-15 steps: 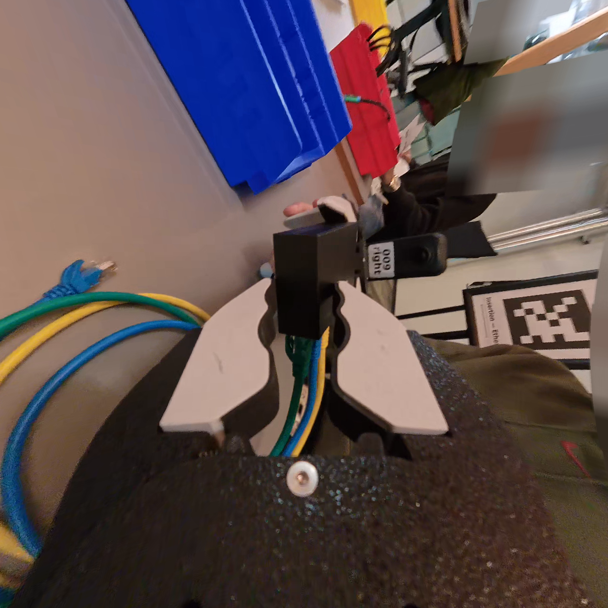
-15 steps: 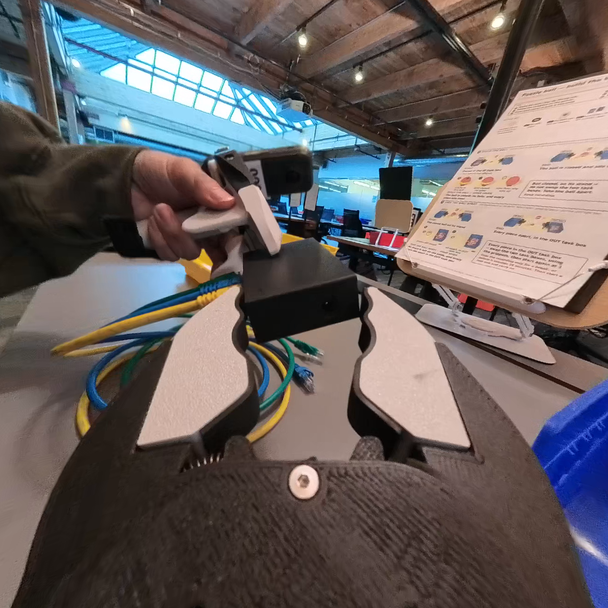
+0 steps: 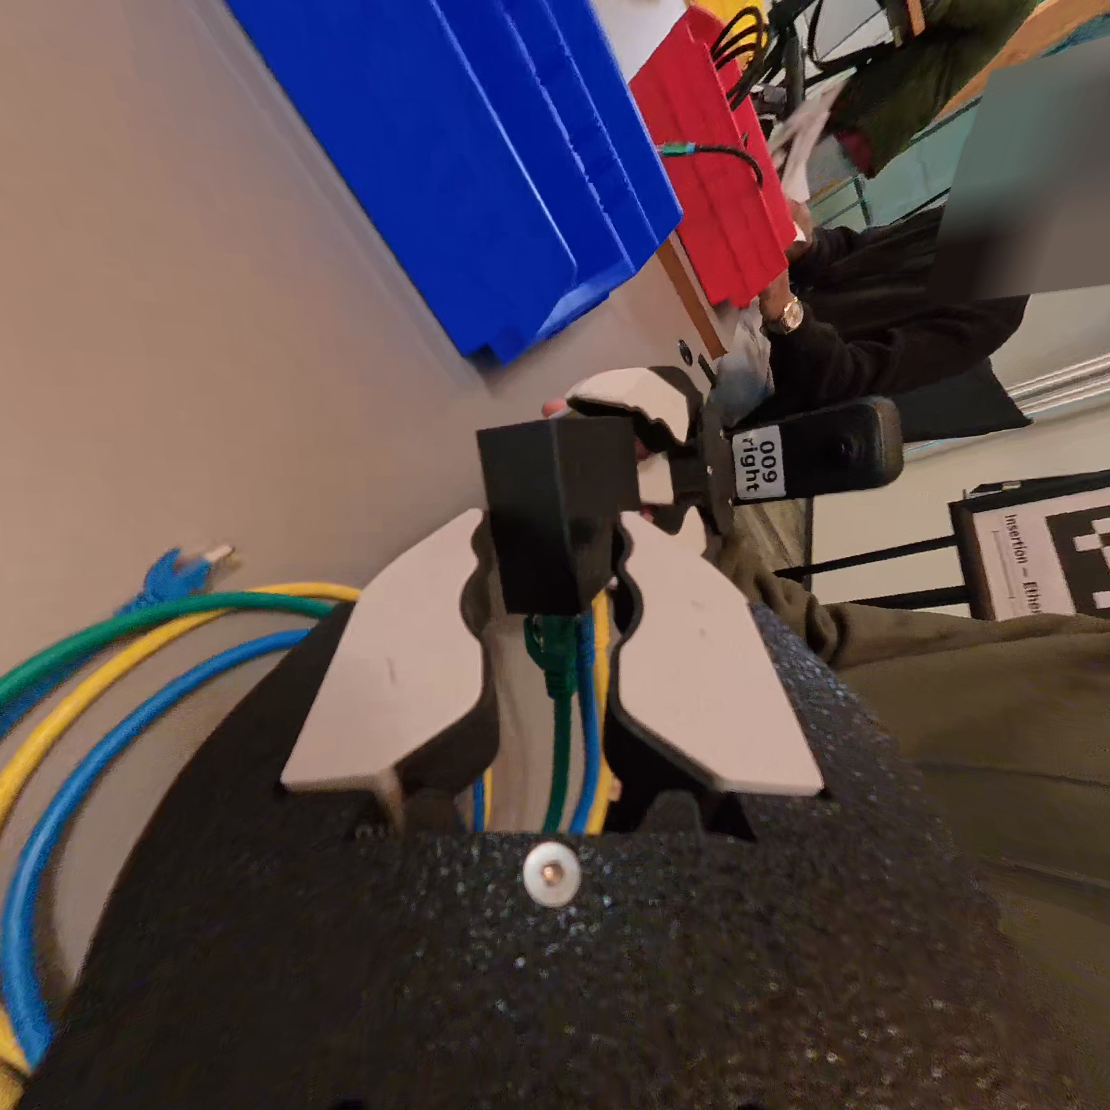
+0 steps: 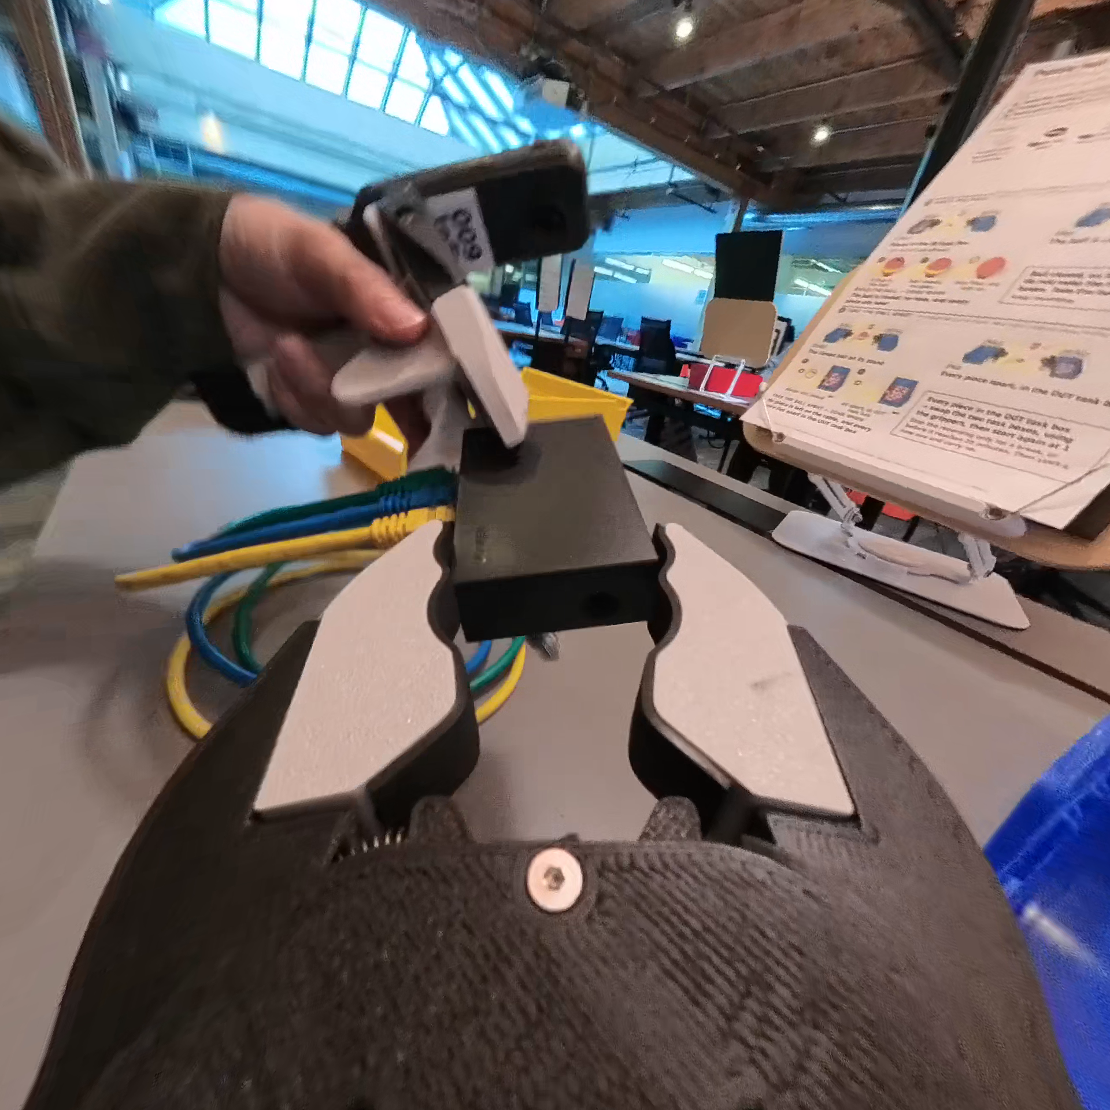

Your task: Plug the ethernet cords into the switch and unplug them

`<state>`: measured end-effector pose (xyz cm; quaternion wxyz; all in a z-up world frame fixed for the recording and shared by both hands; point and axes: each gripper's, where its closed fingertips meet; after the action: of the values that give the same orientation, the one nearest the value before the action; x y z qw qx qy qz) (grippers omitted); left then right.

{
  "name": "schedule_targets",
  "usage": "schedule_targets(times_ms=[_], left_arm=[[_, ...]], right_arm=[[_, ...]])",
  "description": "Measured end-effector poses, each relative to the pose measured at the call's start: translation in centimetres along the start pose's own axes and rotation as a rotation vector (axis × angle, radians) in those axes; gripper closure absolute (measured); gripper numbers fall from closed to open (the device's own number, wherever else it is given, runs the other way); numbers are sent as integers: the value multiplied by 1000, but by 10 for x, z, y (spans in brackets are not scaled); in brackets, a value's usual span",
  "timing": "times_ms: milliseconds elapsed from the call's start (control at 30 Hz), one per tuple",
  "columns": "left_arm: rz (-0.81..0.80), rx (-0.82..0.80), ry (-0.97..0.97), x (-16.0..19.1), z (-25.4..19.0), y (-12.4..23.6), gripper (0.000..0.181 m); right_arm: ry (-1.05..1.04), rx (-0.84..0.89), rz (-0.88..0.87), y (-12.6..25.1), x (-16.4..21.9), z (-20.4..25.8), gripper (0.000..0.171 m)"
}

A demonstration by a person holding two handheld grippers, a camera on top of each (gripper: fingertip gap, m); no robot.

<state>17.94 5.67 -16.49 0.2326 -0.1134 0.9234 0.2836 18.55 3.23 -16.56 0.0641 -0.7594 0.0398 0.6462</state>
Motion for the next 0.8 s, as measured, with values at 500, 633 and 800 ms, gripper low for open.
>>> schedule_targets(times_ms=[500,633,800], left_arm=[[9,280,161,13,7,-15,117],[21,322,139,14,-1,-16,132],[35,435,210,16,-6,-14,138]], right_arm=[[-6,8,-109,4,-13,2,109],[-2,-21,-119,5,-14,4,109],[-3,-64,-143,6,-16,8,109]])
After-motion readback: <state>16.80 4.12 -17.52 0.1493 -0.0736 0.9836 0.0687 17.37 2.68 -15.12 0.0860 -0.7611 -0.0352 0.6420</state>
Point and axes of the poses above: each gripper's, where its closed fingertips meet, y back along the fingers, x out of its underside, z = x × y across the jaws, and after that the axes turned 4 degrees about z, right-handed
